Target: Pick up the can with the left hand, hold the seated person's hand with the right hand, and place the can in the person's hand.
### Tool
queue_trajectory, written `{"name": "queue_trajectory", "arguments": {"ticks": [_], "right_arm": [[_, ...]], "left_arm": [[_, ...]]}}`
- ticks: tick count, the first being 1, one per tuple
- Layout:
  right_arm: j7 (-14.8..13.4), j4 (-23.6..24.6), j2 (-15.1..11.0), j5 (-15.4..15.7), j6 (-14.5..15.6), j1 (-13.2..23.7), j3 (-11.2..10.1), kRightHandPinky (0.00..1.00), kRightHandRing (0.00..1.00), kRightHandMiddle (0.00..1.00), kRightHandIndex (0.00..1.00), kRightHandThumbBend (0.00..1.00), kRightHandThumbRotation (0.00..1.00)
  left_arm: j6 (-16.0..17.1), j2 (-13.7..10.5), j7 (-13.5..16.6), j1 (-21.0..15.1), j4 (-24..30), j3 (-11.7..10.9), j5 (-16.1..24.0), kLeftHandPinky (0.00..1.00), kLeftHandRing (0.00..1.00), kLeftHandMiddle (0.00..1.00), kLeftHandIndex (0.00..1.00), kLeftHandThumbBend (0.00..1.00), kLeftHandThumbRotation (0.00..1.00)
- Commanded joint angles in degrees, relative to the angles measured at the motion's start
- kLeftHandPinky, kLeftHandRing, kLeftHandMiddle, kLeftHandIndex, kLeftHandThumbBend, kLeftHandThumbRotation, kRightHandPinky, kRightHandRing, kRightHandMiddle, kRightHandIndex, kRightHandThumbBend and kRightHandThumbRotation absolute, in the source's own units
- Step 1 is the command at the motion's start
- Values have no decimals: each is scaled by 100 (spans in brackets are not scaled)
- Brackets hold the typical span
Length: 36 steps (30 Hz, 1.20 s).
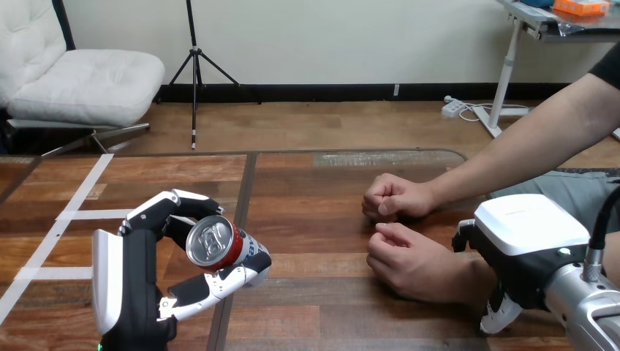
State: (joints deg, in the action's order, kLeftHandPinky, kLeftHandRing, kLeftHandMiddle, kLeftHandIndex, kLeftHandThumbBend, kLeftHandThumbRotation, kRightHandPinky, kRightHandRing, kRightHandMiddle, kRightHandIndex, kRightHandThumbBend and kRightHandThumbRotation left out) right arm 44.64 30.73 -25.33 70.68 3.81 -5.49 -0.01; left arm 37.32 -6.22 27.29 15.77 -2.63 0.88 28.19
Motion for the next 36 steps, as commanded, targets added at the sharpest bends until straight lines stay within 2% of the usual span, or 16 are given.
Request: {"name": "queue_trajectory", "arguments": {"ticks": [1, 12, 36], "right_arm": [[-61, -96, -190, 102, 62, 432, 62, 72, 75, 77, 75, 89, 1], [73, -245, -183, 268, 137, 514, 176, 73, 77, 78, 76, 86, 2], [-6, -549, -296, 386, 273, 589, 403, 73, 77, 79, 77, 84, 5]], "left_arm": [[181, -30, 2, -258, 71, -73, -111, 31, 37, 41, 42, 75, 0], [198, -44, -14, -245, 76, -97, -124, 32, 37, 41, 42, 75, 0], [196, -58, -82, -202, 114, -129, -161, 32, 37, 41, 42, 75, 0]]}}
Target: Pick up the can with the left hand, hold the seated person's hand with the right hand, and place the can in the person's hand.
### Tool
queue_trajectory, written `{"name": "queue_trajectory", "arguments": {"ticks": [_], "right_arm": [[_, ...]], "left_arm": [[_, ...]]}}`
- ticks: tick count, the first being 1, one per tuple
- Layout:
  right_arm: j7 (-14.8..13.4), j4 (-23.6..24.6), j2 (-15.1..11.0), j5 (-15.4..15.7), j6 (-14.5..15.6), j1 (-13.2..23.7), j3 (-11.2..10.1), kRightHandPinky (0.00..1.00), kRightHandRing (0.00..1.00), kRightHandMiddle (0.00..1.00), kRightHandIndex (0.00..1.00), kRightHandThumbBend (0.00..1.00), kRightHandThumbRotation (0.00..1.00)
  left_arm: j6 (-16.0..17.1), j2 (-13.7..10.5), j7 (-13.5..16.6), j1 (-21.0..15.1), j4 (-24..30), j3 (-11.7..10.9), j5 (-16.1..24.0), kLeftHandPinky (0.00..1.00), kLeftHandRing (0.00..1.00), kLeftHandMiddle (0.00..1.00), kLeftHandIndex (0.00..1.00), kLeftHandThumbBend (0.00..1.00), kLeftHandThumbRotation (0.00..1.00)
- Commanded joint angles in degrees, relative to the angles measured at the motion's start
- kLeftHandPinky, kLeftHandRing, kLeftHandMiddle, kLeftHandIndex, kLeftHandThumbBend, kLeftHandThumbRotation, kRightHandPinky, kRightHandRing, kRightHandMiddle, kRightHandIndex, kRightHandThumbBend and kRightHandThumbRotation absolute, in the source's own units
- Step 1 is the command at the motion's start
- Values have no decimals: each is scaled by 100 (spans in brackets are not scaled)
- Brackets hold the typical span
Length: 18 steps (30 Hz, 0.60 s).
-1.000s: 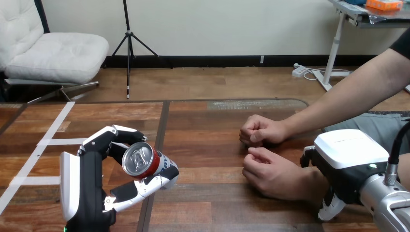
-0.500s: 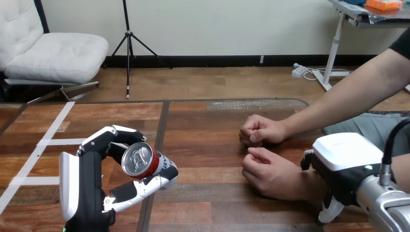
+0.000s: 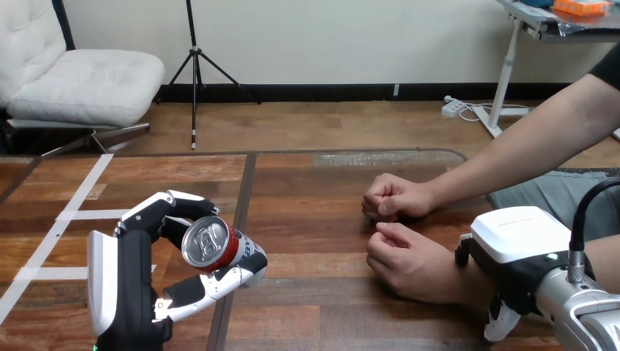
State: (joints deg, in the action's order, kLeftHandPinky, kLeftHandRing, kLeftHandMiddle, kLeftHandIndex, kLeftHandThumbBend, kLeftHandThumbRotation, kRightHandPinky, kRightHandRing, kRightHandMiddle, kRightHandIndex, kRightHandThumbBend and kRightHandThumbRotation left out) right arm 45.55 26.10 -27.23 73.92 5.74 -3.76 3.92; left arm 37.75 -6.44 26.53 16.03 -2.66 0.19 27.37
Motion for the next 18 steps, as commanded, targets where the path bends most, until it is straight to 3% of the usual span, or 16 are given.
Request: {"name": "queue_trajectory", "arguments": {"ticks": [1, 18], "right_arm": [[-105, -105, -113, 73, 89, 419, 20, 73, 77, 79, 77, 84, 5], [-160, -289, -166, 101, 137, 471, 79, 73, 77, 79, 77, 82, 1]], "left_arm": [[146, -34, -2, -226, 122, -65, -65, 32, 37, 41, 42, 75, 0], [186, -29, -49, -230, 111, -103, -69, 32, 37, 41, 42, 75, 0]]}}
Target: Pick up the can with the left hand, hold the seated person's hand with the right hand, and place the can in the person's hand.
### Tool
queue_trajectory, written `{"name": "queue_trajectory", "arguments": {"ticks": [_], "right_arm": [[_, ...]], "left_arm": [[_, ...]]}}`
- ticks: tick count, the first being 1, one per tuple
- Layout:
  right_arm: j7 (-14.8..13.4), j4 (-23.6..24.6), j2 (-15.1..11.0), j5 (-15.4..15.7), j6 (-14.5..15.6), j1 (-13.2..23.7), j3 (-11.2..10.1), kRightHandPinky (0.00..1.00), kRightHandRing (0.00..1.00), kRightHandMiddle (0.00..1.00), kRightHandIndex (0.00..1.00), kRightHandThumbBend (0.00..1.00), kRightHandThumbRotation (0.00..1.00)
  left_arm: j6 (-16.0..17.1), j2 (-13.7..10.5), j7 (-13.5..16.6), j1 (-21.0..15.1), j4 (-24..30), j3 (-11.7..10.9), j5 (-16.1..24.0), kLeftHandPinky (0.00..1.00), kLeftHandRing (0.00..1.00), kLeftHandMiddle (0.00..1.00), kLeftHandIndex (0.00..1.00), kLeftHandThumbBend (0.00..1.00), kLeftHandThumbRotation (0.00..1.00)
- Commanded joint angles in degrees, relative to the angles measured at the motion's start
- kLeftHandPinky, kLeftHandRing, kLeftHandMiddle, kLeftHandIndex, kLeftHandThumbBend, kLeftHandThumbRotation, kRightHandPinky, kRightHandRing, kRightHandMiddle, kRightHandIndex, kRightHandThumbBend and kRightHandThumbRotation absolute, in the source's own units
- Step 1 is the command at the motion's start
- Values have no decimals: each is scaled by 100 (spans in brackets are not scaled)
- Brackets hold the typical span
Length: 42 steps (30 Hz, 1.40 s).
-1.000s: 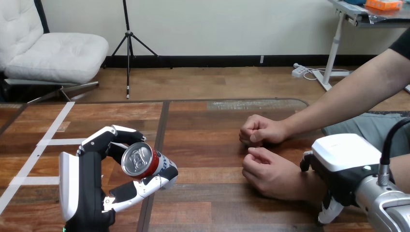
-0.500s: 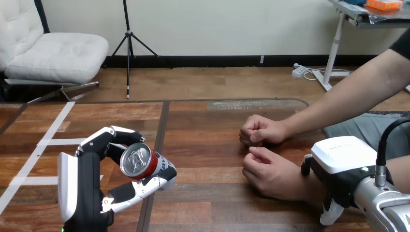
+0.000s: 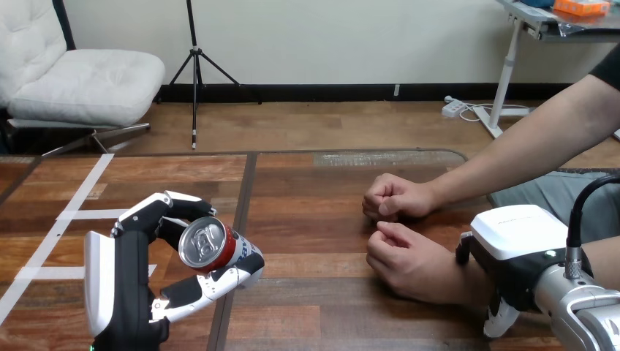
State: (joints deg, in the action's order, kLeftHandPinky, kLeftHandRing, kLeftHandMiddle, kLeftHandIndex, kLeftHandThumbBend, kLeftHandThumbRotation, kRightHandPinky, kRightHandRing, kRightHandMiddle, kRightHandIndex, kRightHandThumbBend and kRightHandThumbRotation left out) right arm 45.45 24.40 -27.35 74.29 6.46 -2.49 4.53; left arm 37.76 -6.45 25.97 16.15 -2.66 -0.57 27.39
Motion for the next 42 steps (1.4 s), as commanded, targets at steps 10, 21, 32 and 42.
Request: {"name": "queue_trajectory", "arguments": {"ticks": [10, 21, 32, 42], "right_arm": [[-331, -263, -197, 66, 43, 359, 42, 71, 76, 78, 76, 83, 0], [-557, -418, -179, 68, 61, 375, 58, 69, 75, 77, 75, 83, 0], [-909, -630, -137, 108, 171, 390, 64, 72, 78, 80, 77, 83, 0], [-1264, -761, -112, 48, 335, 399, 77, 76, 81, 82, 79, 85, 1]], "left_arm": [[200, -40, 4, -259, 80, -43, -48, 32, 37, 41, 42, 75, 0], [190, -38, -62, -251, 93, -48, -119, 32, 38, 41, 42, 74, 0], [220, -45, -95, -254, 117, -75, -103, 32, 38, 42, 42, 73, 0], [241, -57, -119, -263, 98, -93, -108, 33, 38, 42, 42, 73, 0]]}}
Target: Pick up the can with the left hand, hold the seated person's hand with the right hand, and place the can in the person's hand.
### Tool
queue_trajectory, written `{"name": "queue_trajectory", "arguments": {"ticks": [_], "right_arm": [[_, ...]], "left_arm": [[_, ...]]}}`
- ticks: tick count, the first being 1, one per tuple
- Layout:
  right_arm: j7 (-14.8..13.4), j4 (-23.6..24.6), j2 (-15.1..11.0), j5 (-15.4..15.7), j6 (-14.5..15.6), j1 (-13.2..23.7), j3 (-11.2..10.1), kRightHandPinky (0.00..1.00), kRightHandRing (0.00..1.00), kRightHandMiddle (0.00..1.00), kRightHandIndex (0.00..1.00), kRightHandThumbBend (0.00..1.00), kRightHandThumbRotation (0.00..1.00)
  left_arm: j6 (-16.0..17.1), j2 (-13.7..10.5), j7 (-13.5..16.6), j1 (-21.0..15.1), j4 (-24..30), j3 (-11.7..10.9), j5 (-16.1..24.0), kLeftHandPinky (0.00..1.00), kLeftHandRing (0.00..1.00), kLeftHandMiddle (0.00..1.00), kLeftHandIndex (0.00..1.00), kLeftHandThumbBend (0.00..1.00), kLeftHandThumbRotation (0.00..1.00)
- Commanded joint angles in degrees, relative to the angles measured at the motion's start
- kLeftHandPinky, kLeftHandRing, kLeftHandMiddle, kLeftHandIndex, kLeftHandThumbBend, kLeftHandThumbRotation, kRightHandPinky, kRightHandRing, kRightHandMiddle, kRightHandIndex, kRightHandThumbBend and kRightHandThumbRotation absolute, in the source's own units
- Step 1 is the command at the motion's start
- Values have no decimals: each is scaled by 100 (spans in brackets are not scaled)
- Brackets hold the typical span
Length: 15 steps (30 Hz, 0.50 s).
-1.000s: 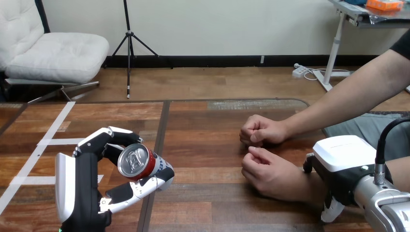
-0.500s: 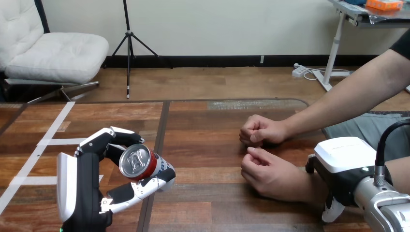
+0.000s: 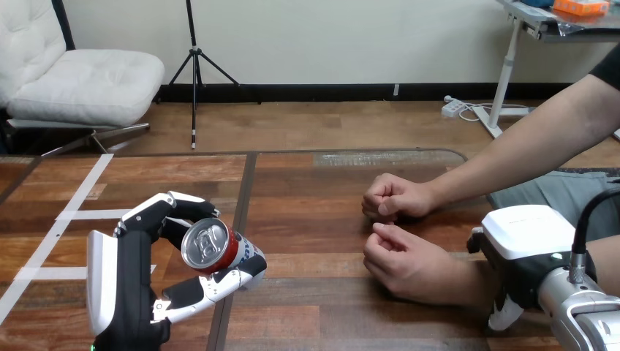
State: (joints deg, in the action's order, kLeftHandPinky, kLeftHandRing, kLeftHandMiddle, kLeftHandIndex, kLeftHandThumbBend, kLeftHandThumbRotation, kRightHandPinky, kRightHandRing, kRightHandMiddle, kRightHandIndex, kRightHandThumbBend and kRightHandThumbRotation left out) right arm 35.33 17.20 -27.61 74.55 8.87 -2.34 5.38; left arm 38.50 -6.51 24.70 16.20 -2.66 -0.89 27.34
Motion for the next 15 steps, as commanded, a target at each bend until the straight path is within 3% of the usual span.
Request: {"name": "queue_trajectory", "arguments": {"ticks": [1, 15], "right_arm": [[-284, -50, -86, 0, 101, 389, -11, 76, 81, 82, 79, 85, 1], [-400, -226, -107, -139, 200, 492, 28, 75, 80, 82, 79, 83, 6]], "left_arm": [[164, -49, 7, -268, 101, -61, -102, 32, 38, 42, 42, 73, 0], [186, -44, -3, -280, 86, -58, -105, 32, 37, 41, 42, 74, 0]]}}
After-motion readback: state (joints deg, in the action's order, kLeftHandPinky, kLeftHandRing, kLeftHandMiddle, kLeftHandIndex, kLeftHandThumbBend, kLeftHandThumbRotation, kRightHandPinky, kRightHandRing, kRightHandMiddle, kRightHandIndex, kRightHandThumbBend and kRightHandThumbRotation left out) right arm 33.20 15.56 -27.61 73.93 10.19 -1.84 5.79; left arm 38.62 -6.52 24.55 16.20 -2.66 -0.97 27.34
